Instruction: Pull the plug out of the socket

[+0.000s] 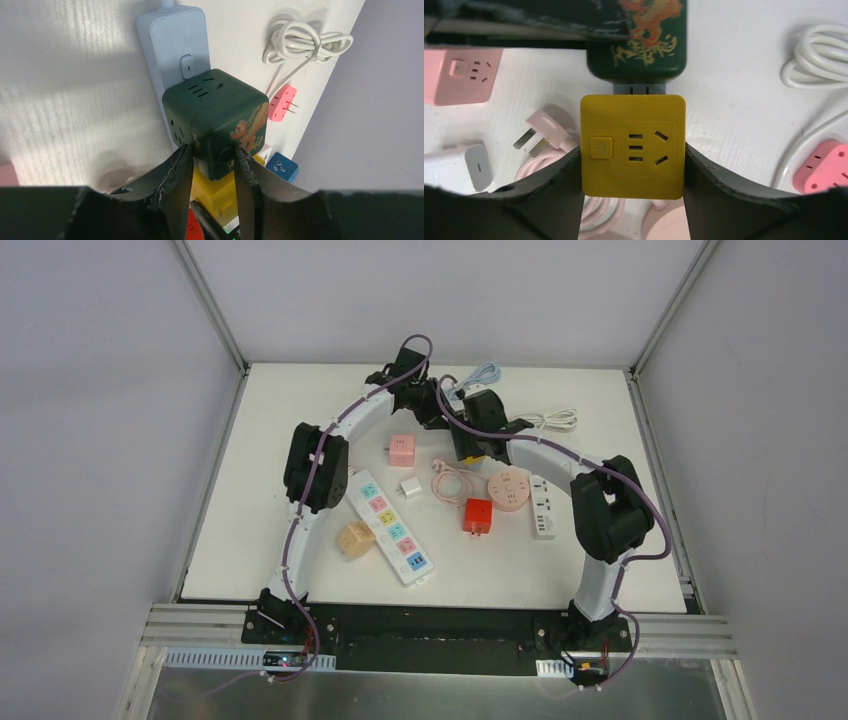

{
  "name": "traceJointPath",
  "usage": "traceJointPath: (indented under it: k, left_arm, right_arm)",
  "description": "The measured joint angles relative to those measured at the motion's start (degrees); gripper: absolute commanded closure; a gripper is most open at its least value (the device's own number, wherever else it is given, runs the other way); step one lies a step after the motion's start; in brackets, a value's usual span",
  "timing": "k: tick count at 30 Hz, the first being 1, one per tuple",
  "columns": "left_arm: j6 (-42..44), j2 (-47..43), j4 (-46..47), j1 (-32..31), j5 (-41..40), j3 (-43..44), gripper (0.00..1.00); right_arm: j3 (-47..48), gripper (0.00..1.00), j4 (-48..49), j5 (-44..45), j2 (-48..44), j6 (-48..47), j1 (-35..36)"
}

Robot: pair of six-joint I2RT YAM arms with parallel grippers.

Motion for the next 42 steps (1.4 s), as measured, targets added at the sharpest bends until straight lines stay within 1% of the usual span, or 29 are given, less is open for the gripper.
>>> traceJointPath:
  k: [4, 8, 9, 14, 20, 23, 30, 32, 36, 42]
  left_arm:
    - [0.00, 0.11, 0.48, -0.26, 0.20, 0.42, 0.73]
    - [0.11, 0.13, 0.48, -0.50, 0.15, 0.72, 0.73]
    - [0.22, 0.15, 0.33, -0.50, 0.17, 0.72, 0.74]
    - [1.11, 0.15, -0.15, -0.39, 0.15, 0.85, 0.75]
    - [1.33, 0.15, 0.17, -0.33, 0.15, 0.76, 0.75]
    - [1.31, 0.15, 0.39, -0.33, 0.20, 0.31, 0.75]
    - [1.31, 0.00, 0.20, 0.15, 0.46, -0.42, 0.73]
    - [1.36, 0.00, 0.22, 0.15, 0.61, -0.44, 0.73]
    - [1.60, 0.17, -0.04, 0.15, 1.42, -0.07, 0.73]
    - [1.97, 0.98, -0.48, 0.15, 2.14, 0.96, 0.73]
  right_arm:
    - [-0.17, 1.00, 0.07, -1.90, -1.33, -0.74, -2.84]
    - [-0.11, 1.00, -0.24, -1.84, -1.53, -1.27, -2.91]
    - [-0.09, 1.00, -0.46, -1.68, -1.46, -0.28, -2.80]
    - [1.86, 1.00, -3.74, -9.99, -0.31, 8.72, -4.66]
    - [3.89, 1.00, -6.36, -13.49, 1.55, 13.27, -5.68]
    - [4.98, 1.00, -7.76, -12.48, 2.38, 12.76, -5.01]
    - [5.49, 1.00, -7.34, -1.55, 2.80, 6.93, 0.46]
    - [5.27, 1.00, -6.97, 0.07, 2.80, 6.45, 1.20]
    - [4.61, 1.00, -5.97, 0.42, 2.60, 6.32, 1.20]
    - [4.31, 1.00, -5.27, -2.03, 2.14, 5.64, -1.51]
